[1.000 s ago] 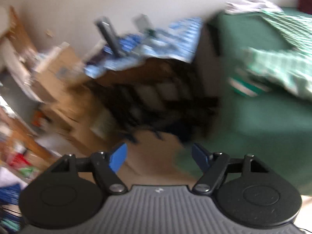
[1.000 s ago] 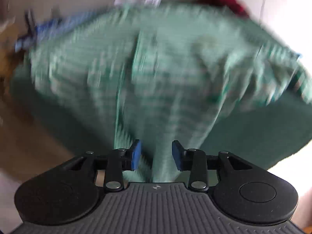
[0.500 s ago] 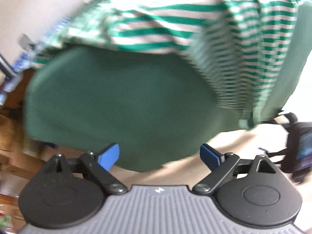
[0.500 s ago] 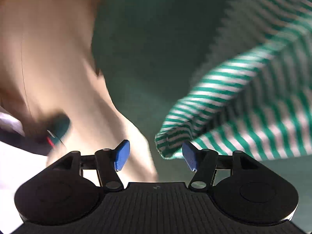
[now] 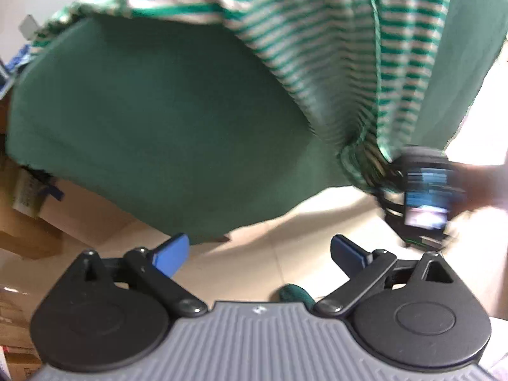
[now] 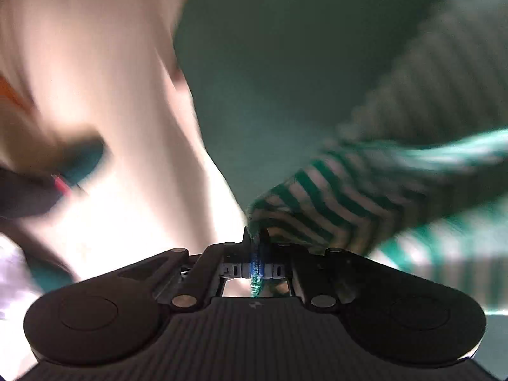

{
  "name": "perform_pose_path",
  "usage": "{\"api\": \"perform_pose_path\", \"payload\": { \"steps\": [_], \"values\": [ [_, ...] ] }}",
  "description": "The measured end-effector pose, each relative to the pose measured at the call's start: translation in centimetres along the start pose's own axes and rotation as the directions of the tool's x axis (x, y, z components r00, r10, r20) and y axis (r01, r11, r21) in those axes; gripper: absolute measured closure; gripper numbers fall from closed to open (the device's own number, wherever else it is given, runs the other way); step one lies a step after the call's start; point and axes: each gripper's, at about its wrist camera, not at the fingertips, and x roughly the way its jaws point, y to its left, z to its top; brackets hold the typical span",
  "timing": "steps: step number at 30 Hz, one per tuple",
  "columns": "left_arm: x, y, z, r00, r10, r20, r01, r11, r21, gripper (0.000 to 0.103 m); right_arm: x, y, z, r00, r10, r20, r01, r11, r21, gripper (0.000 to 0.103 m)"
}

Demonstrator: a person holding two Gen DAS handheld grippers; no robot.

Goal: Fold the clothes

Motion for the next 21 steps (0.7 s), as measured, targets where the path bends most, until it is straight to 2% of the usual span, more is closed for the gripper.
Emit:
{"api": "perform_pose_path", "payload": {
  "steps": [2,4,7,9,12,16,17,19,20,21],
  "values": [
    [-1.4,1.2,0.8,1.000,0.014,0.025,-0.013,0.999,-0.035,0.006,-7.3,-1.1,-0.3,0.994,0.059,0.088,-0.068,0.993,0.098,0.102],
    [-2.8,2.5,2.4,0.998,0.007,0.059,-0.003,0.997,-0.074,0.005,-14.8,-2.4,-0.9,0.980,0.107,0.170,-0.141,0.969,0.203,0.102],
    [-4.8,3.1,4.7,0.991,0.012,0.131,0.000,0.996,-0.090,0.005,-23.7,-5.3,-2.1,0.954,0.137,0.266,-0.238,0.887,0.397,0.102],
    [-6.0,2.8,6.5,0.982,0.005,0.189,0.008,0.998,-0.070,0.005,-28.0,-7.5,-3.2,0.942,0.127,0.312,-0.269,0.840,0.471,0.102],
    [-8.2,1.2,8.2,0.965,-0.034,0.259,0.033,0.999,0.005,0.004,-33.9,-10.4,-4.7,0.905,0.111,0.412,-0.348,0.751,0.561,0.102],
    [-11.7,-2.4,8.3,0.931,-0.146,0.335,0.103,0.985,0.141,0.004,-39.6,-10.8,-4.6,0.849,0.040,0.526,-0.400,0.700,0.592,0.102],
    [-12.5,-3.2,8.1,0.921,-0.184,0.345,0.127,0.975,0.180,0.004,-40.6,-10.6,-4.6,0.850,0.020,0.526,-0.389,0.697,0.603,0.102],
    [-14.2,-4.6,7.3,0.900,-0.265,0.346,0.174,0.946,0.274,0.004,-41.8,-11.2,-5.0,0.838,-0.003,0.545,-0.407,0.663,0.629,0.101],
    [-15.2,-5.2,6.8,0.888,-0.305,0.345,0.194,0.927,0.321,0.004,-42.5,-11.6,-5.3,0.825,-0.016,0.565,-0.428,0.636,0.642,0.101],
    [-16.2,-5.8,6.2,0.874,-0.345,0.342,0.213,0.905,0.368,0.004,-43.6,-12.4,-5.9,0.797,-0.039,0.603,-0.467,0.593,0.656,0.101]
  ]
}}
